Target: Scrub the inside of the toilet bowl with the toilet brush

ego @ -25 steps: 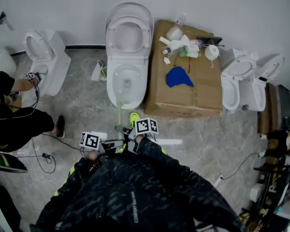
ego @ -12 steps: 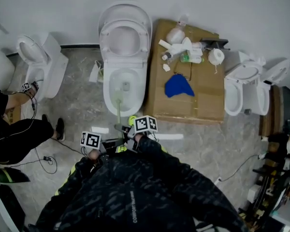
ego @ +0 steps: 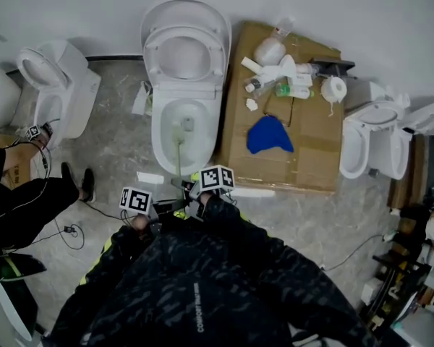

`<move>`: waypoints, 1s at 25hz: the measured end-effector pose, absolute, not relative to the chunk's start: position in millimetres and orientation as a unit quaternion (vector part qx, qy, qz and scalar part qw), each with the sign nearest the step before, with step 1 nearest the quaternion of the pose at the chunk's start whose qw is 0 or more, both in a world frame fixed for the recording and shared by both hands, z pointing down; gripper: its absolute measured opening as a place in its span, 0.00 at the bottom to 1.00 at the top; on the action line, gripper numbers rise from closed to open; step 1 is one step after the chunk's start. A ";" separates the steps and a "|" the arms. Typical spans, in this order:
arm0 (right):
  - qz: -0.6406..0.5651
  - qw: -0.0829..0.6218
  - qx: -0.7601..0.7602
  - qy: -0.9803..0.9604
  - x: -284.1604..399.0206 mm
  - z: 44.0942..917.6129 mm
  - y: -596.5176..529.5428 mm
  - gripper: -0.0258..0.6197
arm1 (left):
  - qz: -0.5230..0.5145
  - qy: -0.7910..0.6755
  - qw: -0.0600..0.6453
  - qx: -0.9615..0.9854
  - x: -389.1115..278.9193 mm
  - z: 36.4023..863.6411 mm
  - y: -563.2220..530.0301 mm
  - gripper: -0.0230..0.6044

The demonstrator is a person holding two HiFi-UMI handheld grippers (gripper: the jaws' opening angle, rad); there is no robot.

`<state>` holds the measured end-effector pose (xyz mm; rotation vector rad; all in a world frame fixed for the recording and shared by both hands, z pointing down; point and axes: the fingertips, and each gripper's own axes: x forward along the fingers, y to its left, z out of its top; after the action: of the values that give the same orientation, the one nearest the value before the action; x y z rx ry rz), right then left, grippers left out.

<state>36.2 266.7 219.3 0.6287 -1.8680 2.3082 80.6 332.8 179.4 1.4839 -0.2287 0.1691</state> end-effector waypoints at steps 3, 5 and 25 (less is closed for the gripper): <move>0.763 0.054 0.211 -0.609 42.4 228.7 245.4 0.18 | 0.109 -0.121 0.716 0.679 80.5 194.8 311.6 0.17; 0.766 0.050 0.215 -0.604 45.6 232.8 234.4 0.17 | 0.114 -0.125 0.716 0.677 82.6 199.5 300.8 0.17; 0.800 0.042 0.273 -0.532 25.6 384.8 142.2 0.16 | 0.123 -0.068 0.755 0.640 54.2 340.0 207.3 0.17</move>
<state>25.6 142.2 384.8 0.8365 -1.6275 2.4483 54.2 207.3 340.0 1.3961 -0.1489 0.2674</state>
